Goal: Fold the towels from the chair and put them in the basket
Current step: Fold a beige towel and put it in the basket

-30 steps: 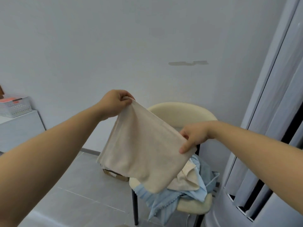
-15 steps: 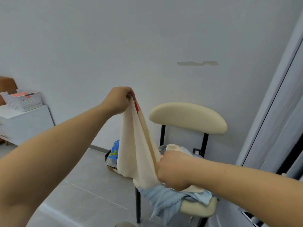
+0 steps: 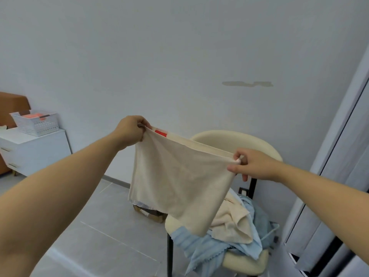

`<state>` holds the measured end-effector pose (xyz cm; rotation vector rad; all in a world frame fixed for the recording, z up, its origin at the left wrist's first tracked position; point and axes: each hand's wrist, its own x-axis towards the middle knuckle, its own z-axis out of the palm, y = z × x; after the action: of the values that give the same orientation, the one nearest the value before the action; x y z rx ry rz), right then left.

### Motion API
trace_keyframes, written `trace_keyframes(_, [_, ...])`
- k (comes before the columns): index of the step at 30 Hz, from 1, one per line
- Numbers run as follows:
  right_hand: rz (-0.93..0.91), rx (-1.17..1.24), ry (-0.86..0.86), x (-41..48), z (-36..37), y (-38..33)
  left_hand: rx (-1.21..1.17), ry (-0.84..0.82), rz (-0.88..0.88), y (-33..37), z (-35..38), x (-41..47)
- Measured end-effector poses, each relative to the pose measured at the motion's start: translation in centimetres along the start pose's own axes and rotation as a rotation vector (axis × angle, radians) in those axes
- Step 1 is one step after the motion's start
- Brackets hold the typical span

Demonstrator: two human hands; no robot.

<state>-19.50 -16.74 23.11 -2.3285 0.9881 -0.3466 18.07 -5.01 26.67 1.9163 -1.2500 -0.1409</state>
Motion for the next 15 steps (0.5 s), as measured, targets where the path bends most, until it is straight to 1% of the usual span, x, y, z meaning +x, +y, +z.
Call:
trace_keyframes(2, [0.023, 0.119, 0.009, 0.1, -0.6, 0.3, -0.026, 0.008, 0.019, 0.3, 0.2, -0.2])
trace_keyframes(4, [0.027, 0.173, 0.020, 0.2, -0.9, 0.7, -0.032, 0.009, 0.035, 0.7, 0.2, -0.4])
trace_keyframes(6, [0.042, 0.188, 0.072, 0.5, -1.1, 1.3, -0.073, 0.010, 0.024, 1.0, 0.3, -0.5])
trace_keyframes(8, [0.103, 0.161, 0.120, 0.9, -1.4, 2.0, -0.179, 0.009, -0.011, 1.5, 0.5, -0.7])
trace_keyframes(9, [0.144, 0.065, 0.131, 1.1, -1.5, 2.2, -0.249, 0.005, -0.032, 2.0, 0.6, -0.8])
trace_keyframes(12, [0.225, -0.495, 0.053, 1.8, -1.6, 1.7, -0.425, -0.027, -0.053, 4.2, 1.7, -1.7])
trace_keyframes(13, [0.204, -0.575, 0.053, 2.0, -1.3, 0.8, -0.445, -0.050, -0.028, 5.1, 2.2, -2.2])
trace_keyframes(14, [0.151, -0.549, 0.092, 2.2, -1.0, -0.2, -0.438, -0.077, 0.010, 5.9, 2.8, -2.7])
trace_keyframes(15, [0.079, -0.406, 0.175, 2.3, -0.6, -1.6, -0.416, -0.106, 0.058, 6.8, 3.4, -3.2])
